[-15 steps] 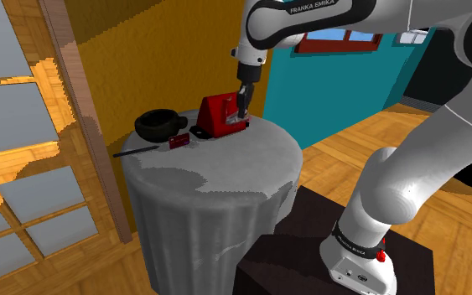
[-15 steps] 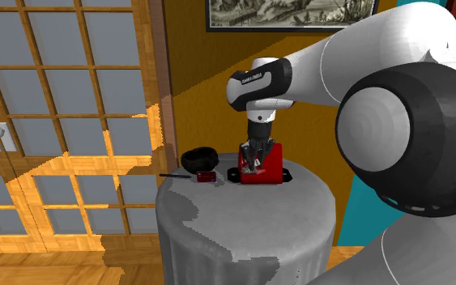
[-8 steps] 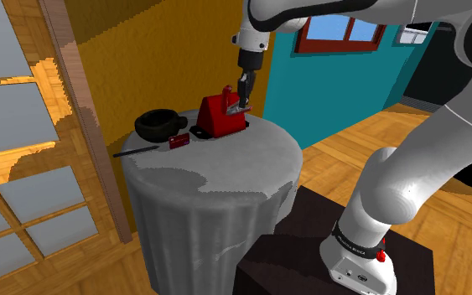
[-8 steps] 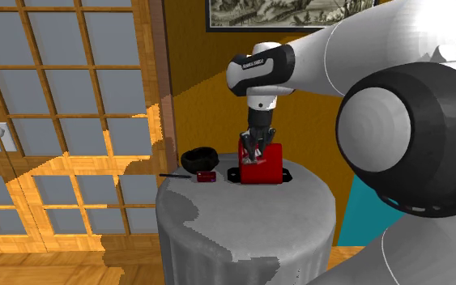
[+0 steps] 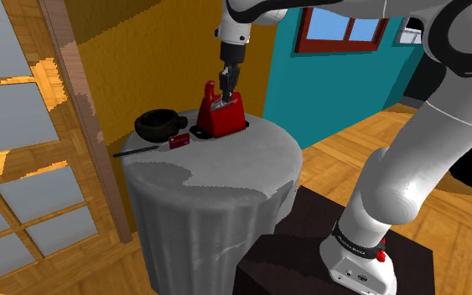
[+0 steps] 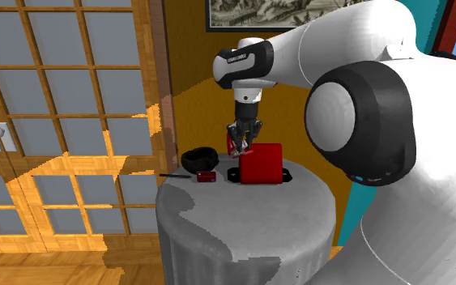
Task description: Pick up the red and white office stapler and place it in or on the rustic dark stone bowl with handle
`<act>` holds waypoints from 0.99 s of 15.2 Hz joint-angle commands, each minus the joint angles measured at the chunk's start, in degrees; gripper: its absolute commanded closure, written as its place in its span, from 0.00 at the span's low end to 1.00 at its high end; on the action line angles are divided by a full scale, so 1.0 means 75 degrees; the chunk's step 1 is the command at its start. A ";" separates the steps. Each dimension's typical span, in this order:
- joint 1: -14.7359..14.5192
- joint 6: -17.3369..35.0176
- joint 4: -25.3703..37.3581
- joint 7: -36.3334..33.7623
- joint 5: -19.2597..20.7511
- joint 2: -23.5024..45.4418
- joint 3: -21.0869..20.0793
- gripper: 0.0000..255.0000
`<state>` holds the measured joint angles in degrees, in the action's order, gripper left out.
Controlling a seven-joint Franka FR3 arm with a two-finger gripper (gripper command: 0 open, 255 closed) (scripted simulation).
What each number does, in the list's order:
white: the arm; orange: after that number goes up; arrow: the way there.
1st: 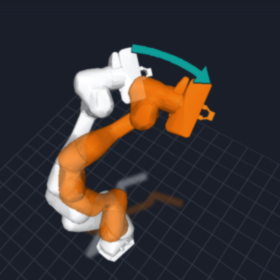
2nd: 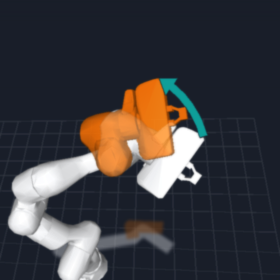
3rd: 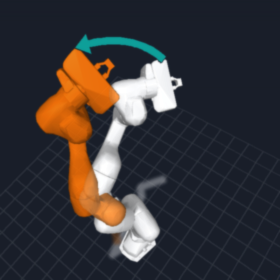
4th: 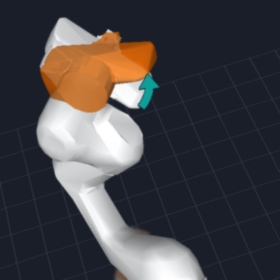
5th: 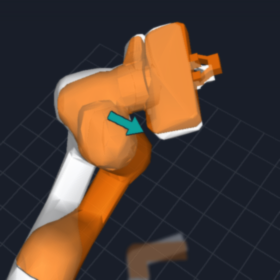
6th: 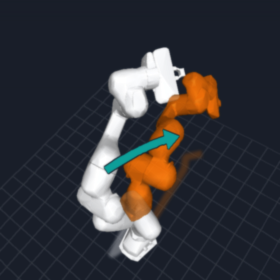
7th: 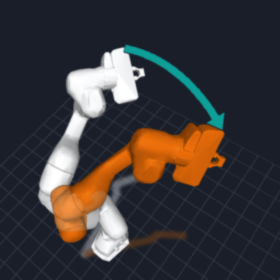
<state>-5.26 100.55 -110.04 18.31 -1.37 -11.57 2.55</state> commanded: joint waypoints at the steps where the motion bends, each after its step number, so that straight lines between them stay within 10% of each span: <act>1: -0.0078 0.0014 0.0421 -0.0177 -0.0031 0.0432 -0.0105 1.00; 10: -0.0454 -0.0419 0.3493 -0.0929 -0.0009 0.3050 -0.0471 1.00; 15: -0.0745 -0.1342 0.6600 -0.1343 0.0104 0.5225 -0.0602 1.00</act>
<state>-10.20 92.54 -67.44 9.10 -0.82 22.75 -1.72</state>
